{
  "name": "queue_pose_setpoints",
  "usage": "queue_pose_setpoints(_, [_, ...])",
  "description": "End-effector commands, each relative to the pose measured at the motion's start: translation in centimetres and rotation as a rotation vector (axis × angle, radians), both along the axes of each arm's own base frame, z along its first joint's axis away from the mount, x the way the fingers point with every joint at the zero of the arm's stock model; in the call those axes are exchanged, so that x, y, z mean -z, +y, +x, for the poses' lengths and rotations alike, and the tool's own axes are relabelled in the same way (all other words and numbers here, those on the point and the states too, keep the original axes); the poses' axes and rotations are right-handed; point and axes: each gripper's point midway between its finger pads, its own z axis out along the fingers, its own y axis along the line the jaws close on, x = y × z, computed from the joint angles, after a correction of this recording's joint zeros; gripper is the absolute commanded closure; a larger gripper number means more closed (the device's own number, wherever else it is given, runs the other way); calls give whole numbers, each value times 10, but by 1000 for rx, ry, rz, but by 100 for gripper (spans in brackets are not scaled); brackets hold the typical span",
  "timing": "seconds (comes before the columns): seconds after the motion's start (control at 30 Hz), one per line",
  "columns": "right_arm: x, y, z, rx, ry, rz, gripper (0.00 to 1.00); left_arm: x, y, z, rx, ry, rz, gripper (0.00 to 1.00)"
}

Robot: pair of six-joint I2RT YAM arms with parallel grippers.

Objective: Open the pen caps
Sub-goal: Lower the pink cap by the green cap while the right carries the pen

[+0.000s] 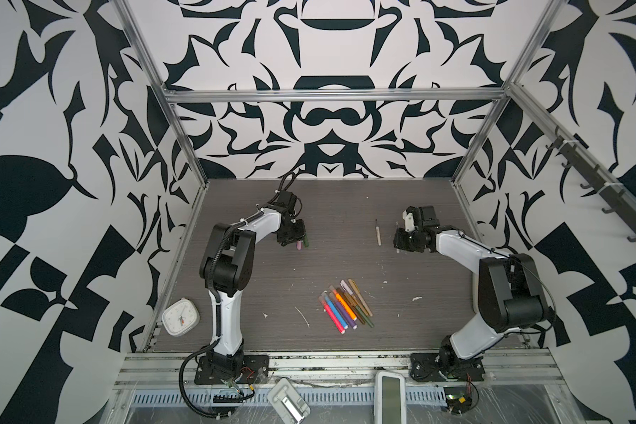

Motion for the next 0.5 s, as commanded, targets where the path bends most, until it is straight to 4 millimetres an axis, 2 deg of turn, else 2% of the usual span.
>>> queue_pose_setpoints(0.0, [-12,2,19,-8,-50,19,100,1,-5,-3,-1,35,-16,67])
queue_pose_setpoints(0.17, [-2,5,22,-13,-23,33,100,0,-5,-3,-2,35,-20,67])
queue_pose_setpoints(0.47, [-1,4,22,-15,-21,34,100,2,-8,-4,-10,47,-40,67])
